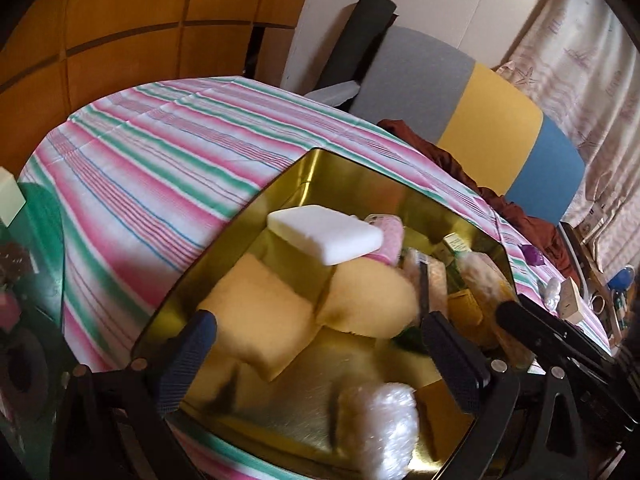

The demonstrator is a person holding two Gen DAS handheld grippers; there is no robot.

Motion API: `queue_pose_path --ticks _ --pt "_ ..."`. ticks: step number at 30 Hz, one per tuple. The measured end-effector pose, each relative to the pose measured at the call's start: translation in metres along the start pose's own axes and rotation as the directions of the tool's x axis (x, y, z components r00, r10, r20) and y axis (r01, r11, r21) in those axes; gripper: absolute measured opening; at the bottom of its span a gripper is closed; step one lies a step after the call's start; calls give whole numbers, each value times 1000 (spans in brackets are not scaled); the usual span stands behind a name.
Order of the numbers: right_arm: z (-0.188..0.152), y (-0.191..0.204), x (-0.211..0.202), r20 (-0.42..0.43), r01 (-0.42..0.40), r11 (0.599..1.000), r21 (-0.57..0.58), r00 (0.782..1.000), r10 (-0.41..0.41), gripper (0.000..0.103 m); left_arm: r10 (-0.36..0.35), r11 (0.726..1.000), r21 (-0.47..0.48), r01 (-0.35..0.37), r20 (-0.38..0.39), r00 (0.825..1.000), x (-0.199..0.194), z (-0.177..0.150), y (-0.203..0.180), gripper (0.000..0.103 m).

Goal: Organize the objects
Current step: 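Carry sponge and WEIDAN bag over the gold tray and release both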

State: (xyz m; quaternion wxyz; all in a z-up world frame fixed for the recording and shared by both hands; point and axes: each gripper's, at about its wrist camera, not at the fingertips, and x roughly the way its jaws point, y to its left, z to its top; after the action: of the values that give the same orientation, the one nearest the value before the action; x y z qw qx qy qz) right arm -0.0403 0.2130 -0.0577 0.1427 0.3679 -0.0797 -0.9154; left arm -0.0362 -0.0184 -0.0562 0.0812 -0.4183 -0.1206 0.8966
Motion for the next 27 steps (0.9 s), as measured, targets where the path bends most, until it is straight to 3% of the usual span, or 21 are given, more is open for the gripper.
queue_pose_path --ticks 6,13,20,27 --pt "4 4 17 -35 13 1000 9 999 -13 45 -3 1000 5 3 6 1000 -3 -2 0 103" --pt "4 -12 -2 -4 20 998 66 1000 -20 51 -29 999 16 29 -2 1000 -3 -4 -10 103" --pt "2 -22 -38 18 129 991 42 991 -130 51 -44 996 71 44 -3 999 -6 -7 -33 103" --pt "-6 -44 -76 45 229 973 12 972 -229 51 -154 981 112 157 -35 988 -10 -9 -64 103"
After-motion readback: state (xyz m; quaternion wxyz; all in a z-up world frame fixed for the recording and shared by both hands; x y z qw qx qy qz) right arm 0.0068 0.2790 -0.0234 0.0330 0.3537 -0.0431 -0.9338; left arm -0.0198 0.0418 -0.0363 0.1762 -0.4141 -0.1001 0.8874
